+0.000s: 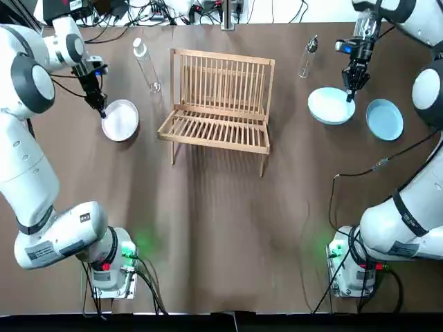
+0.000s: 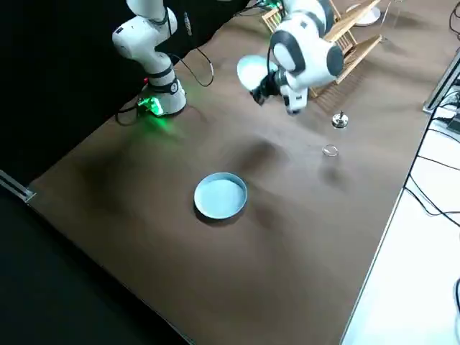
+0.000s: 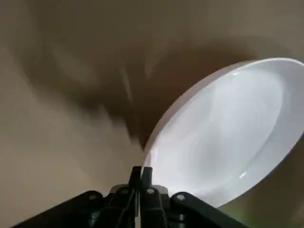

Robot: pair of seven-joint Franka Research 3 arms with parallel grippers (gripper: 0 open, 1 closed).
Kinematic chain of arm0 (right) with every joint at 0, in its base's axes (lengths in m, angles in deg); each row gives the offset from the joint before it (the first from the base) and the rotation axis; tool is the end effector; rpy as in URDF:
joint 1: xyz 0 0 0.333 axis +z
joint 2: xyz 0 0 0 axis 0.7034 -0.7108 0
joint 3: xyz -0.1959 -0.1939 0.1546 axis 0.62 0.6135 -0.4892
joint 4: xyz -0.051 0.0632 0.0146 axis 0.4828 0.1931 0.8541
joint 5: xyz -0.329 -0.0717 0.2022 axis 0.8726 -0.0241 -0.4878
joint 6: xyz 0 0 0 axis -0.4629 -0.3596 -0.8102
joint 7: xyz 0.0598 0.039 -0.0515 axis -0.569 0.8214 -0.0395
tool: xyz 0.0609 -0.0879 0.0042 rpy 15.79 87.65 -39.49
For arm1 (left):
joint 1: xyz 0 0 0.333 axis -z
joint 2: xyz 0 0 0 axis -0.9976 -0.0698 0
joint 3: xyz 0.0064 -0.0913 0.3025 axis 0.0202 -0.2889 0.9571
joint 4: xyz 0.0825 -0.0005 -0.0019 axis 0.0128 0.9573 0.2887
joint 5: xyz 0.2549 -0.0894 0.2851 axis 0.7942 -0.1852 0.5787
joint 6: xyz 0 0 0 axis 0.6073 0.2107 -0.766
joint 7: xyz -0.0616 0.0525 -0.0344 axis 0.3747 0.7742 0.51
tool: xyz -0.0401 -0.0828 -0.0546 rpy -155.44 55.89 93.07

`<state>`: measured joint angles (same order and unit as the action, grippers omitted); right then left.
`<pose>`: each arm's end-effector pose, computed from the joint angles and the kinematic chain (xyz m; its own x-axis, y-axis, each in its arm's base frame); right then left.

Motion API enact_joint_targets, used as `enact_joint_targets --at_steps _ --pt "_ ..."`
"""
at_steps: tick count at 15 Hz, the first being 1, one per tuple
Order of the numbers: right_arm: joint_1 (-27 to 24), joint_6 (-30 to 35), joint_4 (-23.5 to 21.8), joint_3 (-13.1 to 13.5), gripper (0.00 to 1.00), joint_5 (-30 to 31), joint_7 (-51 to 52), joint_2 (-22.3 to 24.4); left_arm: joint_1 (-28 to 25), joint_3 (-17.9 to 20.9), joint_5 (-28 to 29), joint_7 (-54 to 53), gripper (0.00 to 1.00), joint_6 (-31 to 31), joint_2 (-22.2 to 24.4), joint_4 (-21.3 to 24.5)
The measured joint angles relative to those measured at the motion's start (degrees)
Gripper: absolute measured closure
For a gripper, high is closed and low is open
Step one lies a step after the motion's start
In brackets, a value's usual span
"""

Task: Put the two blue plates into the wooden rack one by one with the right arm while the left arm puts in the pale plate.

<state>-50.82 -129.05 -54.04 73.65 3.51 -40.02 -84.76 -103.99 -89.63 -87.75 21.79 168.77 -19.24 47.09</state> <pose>0.5583 -0.0037 0.3447 0.6570 0.2739 -0.7023 0.0707 -0.9499 -0.3043 0.5904 0.1499 0.1935 0.8705 -0.2432 -0.4278 -0.1557 -0.9608 0.2293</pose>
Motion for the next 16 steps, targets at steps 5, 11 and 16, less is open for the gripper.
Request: enact_joint_targets --at_steps 5,11,16 --pt "3.4 13.0 -0.5 -0.1 0.97 -13.5 -15.5 6.0 -1.6 0.0 -7.7 1.2 0.97 -17.8 11.4 -1.3" --pt "9.0 6.4 -8.9 -0.2 0.97 -33.3 -37.3 9.5 -1.6 -6.5 -9.5 17.5 0.97 -43.7 20.1 -1.0" --pt "18.5 -3.8 -17.4 -0.4 0.97 -36.4 -42.0 10.4 1.4 -16.7 -18.5 34.2 0.97 -48.9 18.7 0.8"
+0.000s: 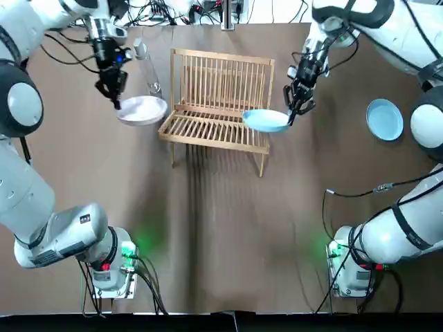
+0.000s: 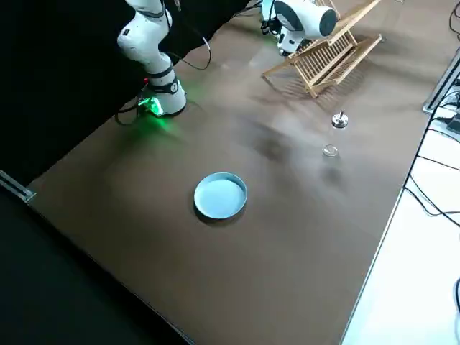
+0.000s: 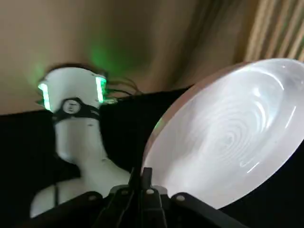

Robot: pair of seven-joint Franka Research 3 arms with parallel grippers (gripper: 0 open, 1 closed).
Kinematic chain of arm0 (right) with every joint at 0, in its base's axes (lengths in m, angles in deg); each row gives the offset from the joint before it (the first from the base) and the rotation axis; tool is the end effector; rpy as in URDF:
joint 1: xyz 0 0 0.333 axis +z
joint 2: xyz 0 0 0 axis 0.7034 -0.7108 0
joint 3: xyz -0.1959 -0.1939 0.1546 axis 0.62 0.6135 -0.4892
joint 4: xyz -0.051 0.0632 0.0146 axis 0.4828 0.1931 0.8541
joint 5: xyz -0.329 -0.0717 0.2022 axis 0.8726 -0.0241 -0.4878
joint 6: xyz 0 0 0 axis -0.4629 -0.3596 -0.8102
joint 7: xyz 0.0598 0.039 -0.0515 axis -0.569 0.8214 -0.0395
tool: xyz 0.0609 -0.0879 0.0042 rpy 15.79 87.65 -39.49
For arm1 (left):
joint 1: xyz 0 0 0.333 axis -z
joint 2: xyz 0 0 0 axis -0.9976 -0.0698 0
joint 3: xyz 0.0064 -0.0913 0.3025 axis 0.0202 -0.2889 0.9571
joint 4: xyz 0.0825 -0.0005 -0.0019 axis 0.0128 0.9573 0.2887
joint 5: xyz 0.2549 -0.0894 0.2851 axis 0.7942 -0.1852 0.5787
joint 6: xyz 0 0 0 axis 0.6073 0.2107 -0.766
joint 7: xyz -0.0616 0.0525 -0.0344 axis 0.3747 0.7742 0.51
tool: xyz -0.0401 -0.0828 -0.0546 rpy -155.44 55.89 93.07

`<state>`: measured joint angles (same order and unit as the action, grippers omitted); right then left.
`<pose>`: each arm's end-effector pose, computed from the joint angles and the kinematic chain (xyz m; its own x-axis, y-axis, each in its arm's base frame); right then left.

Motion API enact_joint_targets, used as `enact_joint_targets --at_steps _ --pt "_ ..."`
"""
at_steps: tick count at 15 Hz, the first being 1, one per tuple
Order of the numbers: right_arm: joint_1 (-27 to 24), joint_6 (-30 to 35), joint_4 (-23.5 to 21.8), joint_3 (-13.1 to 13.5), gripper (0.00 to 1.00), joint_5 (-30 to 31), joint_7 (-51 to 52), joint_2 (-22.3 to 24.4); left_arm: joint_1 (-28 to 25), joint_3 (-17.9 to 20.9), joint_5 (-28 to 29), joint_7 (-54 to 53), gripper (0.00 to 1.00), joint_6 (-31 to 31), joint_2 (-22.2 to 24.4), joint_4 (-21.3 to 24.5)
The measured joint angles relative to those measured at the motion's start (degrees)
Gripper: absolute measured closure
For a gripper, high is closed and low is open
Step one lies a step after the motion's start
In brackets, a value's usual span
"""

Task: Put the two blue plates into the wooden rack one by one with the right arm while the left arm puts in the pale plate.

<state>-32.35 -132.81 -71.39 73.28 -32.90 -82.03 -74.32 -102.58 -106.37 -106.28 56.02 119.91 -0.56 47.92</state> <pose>0.4562 0.2324 0.3627 0.4174 -0.0301 -0.9082 -0.4075 -0.8995 -0.1575 0.5029 -0.0637 0.4000 0.4920 -0.1347 -0.8601 0.1470 -0.9609 0.2346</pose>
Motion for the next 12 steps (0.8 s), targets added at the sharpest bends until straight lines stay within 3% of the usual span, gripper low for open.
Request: enact_joint_targets --at_steps 3,9,11,12 --pt "3.2 -5.9 -1.6 0.0 0.97 -3.5 -0.3 0.1 5.7 -0.4 -5.3 8.4 0.97 1.9 -3.7 0.1" --pt "4.4 -9.0 -1.9 0.1 0.97 -4.1 -0.5 0.1 6.4 -0.4 -8.3 13.6 0.97 7.5 -7.5 -0.1" --pt "4.4 -10.0 -2.0 0.1 0.95 -4.2 -0.5 0.1 7.6 -0.4 -9.5 15.4 0.97 8.0 -8.4 -0.5" --pt "4.4 -11.0 -2.0 0.1 0.88 -4.3 -0.5 0.1 8.6 -0.4 -10.0 16.6 0.97 8.4 -8.9 -1.0"
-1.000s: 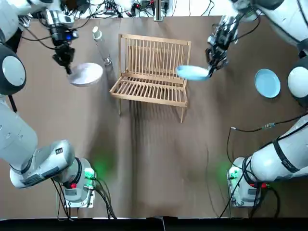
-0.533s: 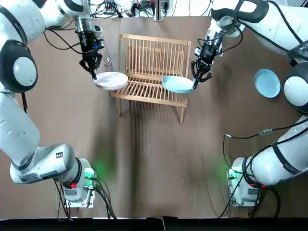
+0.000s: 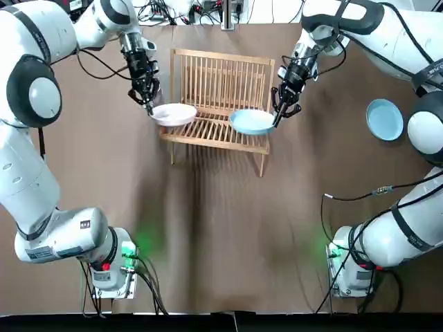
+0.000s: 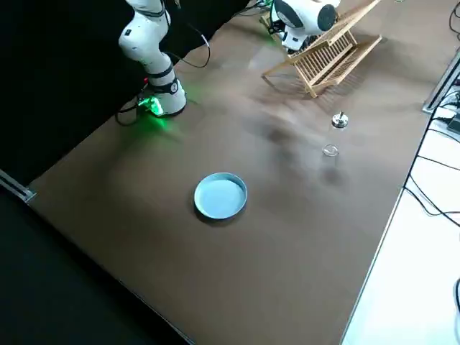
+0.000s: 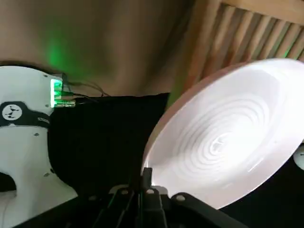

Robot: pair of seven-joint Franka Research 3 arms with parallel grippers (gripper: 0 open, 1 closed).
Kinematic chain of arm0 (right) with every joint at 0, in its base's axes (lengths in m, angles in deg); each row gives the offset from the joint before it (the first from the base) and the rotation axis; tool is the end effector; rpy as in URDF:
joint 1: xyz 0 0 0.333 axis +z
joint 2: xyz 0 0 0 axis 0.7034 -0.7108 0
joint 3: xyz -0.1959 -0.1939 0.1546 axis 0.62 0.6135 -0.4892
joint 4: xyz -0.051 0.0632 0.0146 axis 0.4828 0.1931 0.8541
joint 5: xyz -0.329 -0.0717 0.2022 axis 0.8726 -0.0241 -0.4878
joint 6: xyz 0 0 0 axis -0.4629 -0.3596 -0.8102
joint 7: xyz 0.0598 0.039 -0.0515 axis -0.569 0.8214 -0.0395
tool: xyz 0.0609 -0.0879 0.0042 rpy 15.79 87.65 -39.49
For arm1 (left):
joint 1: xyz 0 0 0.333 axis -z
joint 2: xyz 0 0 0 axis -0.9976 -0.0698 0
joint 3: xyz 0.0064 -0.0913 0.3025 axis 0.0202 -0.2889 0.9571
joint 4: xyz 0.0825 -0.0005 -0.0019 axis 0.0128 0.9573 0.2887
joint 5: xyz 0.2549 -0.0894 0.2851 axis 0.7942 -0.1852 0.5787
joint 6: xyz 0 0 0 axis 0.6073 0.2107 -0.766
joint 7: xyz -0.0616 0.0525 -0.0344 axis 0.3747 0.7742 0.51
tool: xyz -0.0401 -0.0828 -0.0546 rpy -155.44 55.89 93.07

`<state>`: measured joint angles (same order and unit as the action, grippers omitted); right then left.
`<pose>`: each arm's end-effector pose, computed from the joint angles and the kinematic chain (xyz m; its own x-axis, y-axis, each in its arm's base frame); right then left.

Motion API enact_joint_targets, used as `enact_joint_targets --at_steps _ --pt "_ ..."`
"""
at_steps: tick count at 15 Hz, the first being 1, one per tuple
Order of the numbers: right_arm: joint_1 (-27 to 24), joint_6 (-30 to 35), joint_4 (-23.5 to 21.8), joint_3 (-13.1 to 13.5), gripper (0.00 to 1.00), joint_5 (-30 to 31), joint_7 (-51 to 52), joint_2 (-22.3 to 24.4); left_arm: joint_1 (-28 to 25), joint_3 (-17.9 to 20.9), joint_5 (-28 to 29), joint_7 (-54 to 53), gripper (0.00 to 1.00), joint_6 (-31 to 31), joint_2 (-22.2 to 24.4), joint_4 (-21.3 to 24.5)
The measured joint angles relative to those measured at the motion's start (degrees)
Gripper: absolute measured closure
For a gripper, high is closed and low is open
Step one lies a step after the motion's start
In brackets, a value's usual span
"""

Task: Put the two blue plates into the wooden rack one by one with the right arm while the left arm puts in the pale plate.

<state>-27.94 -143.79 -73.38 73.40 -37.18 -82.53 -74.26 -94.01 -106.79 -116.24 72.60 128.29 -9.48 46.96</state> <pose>0.4555 0.2709 0.3491 0.4984 -0.0623 -0.8647 -0.4643 -0.8615 -0.2055 0.5150 -0.1652 0.3356 0.3982 -0.0163 -0.9171 0.2796 -0.9501 0.1383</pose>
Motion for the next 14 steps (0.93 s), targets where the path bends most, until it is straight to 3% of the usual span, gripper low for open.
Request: enact_joint_targets --at_steps 3,8,10,12,13,14 --pt "0.2 -1.0 -0.2 0.0 0.86 -0.1 0.0 -0.1 2.4 0.0 -0.7 3.2 0.92 1.7 -1.7 -1.5" --pt "0.7 -0.4 -0.1 0.1 0.85 -0.1 0.0 -0.3 2.6 0.0 -2.5 6.1 0.47 6.6 -2.5 -2.4" --pt "0.2 1.0 0.8 0.7 0.73 -0.1 0.1 -0.2 1.8 0.4 -2.3 6.6 0.30 7.3 -2.4 -4.0" --pt "-2.1 1.5 3.1 1.0 0.70 1.5 1.5 -0.1 0.3 1.1 1.7 6.5 0.12 7.4 -1.8 -7.8" --pt "-3.8 1.6 4.8 1.1 0.63 4.0 3.3 -0.1 -0.9 1.1 5.2 5.8 0.03 7.4 -0.9 -9.7" --pt "-7.4 2.1 8.3 1.4 0.46 10.6 6.8 0.0 -2.8 1.2 12.3 1.4 0.00 7.2 1.5 -12.8"
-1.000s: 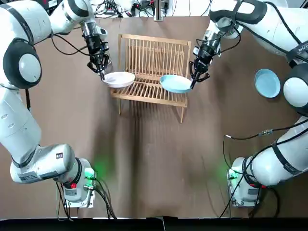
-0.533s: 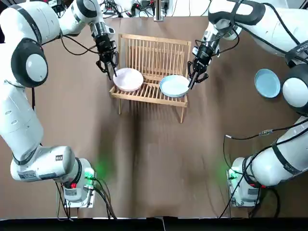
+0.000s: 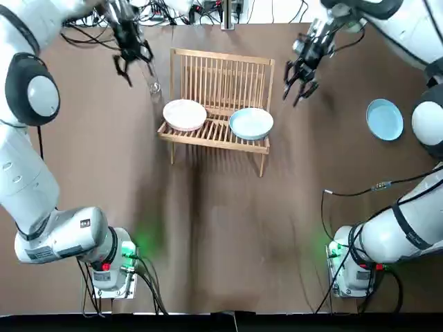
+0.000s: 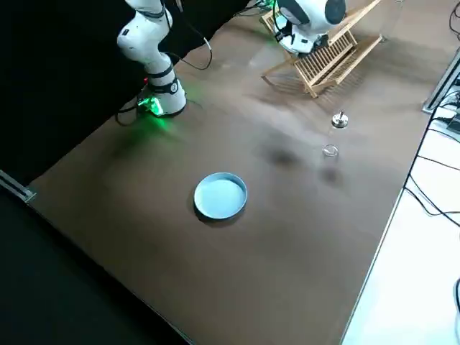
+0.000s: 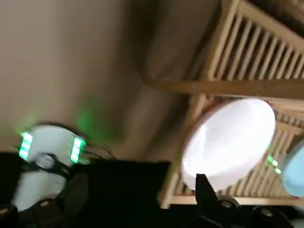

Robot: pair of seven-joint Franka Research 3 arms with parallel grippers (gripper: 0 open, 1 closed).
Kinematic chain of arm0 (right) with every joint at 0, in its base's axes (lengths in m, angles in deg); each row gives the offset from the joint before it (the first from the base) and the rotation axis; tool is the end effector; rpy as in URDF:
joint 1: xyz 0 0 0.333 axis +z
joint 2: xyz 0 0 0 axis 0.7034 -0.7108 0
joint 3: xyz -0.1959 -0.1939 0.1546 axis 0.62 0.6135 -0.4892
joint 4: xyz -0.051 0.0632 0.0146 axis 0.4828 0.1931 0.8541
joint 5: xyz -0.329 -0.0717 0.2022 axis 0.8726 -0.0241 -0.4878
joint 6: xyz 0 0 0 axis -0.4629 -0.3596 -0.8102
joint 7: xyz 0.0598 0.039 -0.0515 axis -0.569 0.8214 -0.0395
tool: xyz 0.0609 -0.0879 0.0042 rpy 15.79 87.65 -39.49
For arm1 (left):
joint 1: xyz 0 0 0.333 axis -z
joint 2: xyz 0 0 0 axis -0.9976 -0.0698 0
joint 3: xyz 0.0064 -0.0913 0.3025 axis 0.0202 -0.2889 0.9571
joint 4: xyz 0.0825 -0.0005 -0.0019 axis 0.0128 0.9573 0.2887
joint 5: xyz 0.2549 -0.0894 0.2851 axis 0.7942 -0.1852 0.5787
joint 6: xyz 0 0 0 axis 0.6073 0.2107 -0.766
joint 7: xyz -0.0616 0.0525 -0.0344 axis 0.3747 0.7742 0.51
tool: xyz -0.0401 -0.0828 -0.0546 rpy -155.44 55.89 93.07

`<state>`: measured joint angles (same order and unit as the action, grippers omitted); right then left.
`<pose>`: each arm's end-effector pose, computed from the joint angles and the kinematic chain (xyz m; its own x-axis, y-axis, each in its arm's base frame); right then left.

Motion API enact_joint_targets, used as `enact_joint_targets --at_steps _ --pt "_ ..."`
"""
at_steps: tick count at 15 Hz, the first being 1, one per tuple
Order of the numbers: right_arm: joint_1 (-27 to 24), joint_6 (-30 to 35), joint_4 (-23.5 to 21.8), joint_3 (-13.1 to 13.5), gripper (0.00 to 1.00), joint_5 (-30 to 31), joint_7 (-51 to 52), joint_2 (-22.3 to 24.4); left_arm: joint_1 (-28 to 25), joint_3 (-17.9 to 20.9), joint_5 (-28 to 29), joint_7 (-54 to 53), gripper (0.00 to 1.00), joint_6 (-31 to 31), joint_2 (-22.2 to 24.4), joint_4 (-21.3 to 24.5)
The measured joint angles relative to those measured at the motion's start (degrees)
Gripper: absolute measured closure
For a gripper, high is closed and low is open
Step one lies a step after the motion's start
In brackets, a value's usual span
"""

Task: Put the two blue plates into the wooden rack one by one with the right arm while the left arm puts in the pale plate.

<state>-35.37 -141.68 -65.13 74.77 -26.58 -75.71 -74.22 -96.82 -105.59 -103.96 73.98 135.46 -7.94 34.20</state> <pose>0.5179 0.1891 0.3920 0.6731 -0.0637 -0.7368 -0.3853 -0.8806 -0.2758 0.5906 -0.1003 0.4122 0.7098 0.1786 -0.6814 0.3125 -0.9468 0.0774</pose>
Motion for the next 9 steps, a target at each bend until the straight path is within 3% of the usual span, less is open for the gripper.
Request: enact_joint_targets --at_steps 2,7,9 --pt "-3.8 0.3 2.1 0.2 0.28 6.9 6.2 0.1 -1.7 0.1 5.4 -6.8 0.00 0.1 3.0 -1.4" --pt "-13.6 -2.1 3.9 0.5 0.15 25.8 23.9 0.1 -4.9 0.3 10.2 -15.4 0.00 6.0 9.2 -3.1" --pt "-18.6 -5.5 4.2 0.6 0.00 29.0 30.2 0.0 -4.7 0.3 12.2 -15.5 0.00 7.7 11.4 -3.2"
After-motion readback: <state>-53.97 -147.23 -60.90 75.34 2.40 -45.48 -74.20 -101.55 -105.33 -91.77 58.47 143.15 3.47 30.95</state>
